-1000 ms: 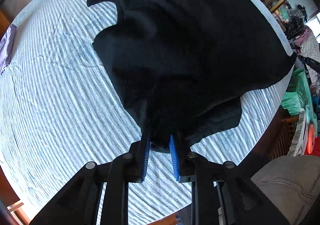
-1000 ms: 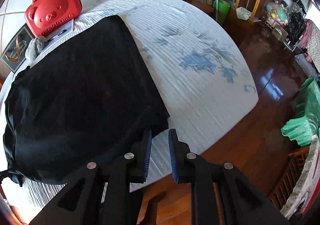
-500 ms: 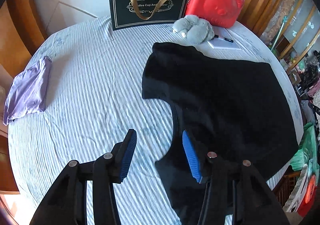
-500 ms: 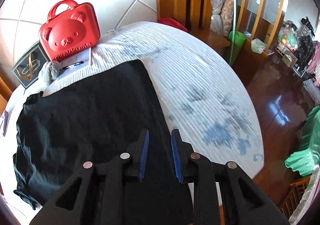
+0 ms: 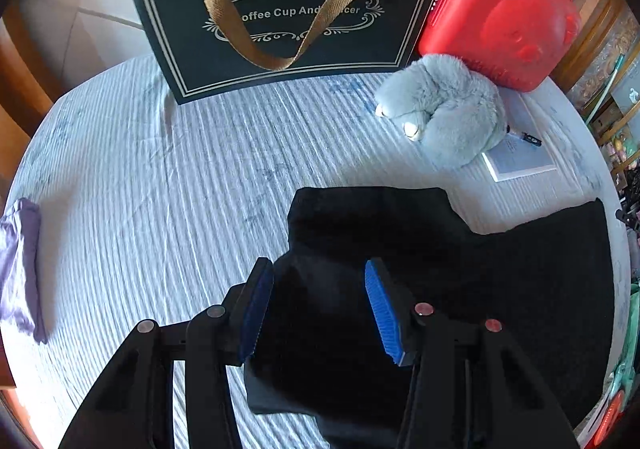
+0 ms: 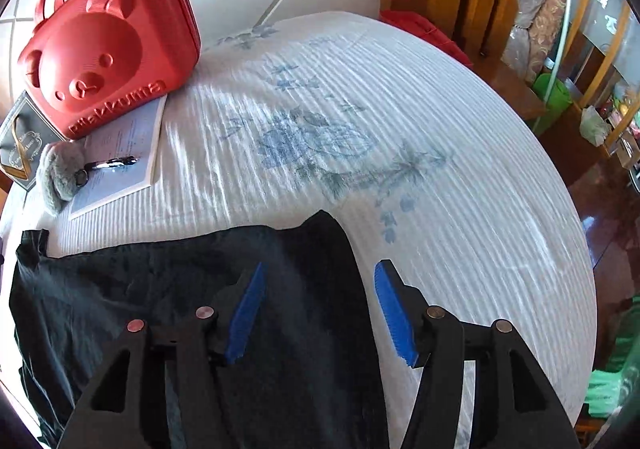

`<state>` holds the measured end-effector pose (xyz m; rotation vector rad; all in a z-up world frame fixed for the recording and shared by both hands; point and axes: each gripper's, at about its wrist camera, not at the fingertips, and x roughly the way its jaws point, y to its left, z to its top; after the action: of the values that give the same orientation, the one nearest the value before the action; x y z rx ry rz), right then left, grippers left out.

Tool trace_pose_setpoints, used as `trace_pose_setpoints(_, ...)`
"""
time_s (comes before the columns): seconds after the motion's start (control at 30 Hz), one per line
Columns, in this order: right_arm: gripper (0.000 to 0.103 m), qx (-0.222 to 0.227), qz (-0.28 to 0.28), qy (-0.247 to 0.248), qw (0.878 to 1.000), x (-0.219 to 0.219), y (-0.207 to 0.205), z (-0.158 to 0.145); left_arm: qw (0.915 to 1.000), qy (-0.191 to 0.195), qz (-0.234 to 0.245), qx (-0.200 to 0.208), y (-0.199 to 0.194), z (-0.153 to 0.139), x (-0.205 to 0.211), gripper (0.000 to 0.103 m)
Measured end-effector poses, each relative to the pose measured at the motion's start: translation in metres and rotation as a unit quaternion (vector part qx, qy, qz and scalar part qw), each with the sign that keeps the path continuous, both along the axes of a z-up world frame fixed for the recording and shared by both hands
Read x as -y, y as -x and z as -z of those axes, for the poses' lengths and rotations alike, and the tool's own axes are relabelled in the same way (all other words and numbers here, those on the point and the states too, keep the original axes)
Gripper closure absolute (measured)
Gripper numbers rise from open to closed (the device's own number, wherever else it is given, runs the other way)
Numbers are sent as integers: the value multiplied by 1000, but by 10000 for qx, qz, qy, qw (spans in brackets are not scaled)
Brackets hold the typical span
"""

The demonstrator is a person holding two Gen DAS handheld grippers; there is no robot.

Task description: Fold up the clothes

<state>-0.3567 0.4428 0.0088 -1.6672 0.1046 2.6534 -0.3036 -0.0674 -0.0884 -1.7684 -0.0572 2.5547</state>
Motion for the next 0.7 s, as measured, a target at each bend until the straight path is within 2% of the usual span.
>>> trace_pose_setpoints(0.17, 41, 174, -284, -53, 9994, 8, 15, 14, 9997, 206, 53, 108, 34, 13, -4, 54)
trace_pose_setpoints(0.27, 31, 279, -463, -82, 9985, 13, 22, 23, 9995, 243, 92, 206, 51, 21, -6, 54)
trace_pose_setpoints(0.33, 28, 348, -582, -102, 9976, 17, 27, 28, 9990, 283, 135, 307, 61, 28, -9, 52)
trace_pose_setpoints(0.4, 22, 418, -701, -122, 9966, 20, 32, 33, 9970, 503, 266, 523, 67, 40, -14, 52)
trace_pose_setpoints(0.47, 20, 487, -820, -142, 9953, 24, 37, 39, 9958, 486, 348, 687, 68, 50, -17, 52)
trace_pose_setpoints(0.5, 20, 522, -879, -152, 9946, 25, 39, 42, 9963, 456, 329, 645, 68, 51, -18, 53)
trace_pose_setpoints(0.57, 22, 595, -993, -202, 9931, 30, 43, 47, 9968, 296, 338, 659, 67, 49, -20, 75)
trace_pose_setpoints(0.6, 33, 643, -1031, -331, 9920, 34, 43, 50, 9970, 237, 349, 656, 67, 48, -22, 99)
trace_pose_setpoints(0.63, 42, 670, -1081, -443, 9909, 39, 42, 50, 9968, 389, 418, 553, 67, 43, -27, 99)
trace_pose_setpoints(0.67, 73, 642, -1156, -514, 9899, 43, 41, 46, 9965, 535, 478, 438, 66, 37, -32, 99)
trace_pose_setpoints(0.7, 92, 636, -1209, -606, 9888, 47, 40, 42, 9969, 608, 455, 204, 68, 26, -33, 99)
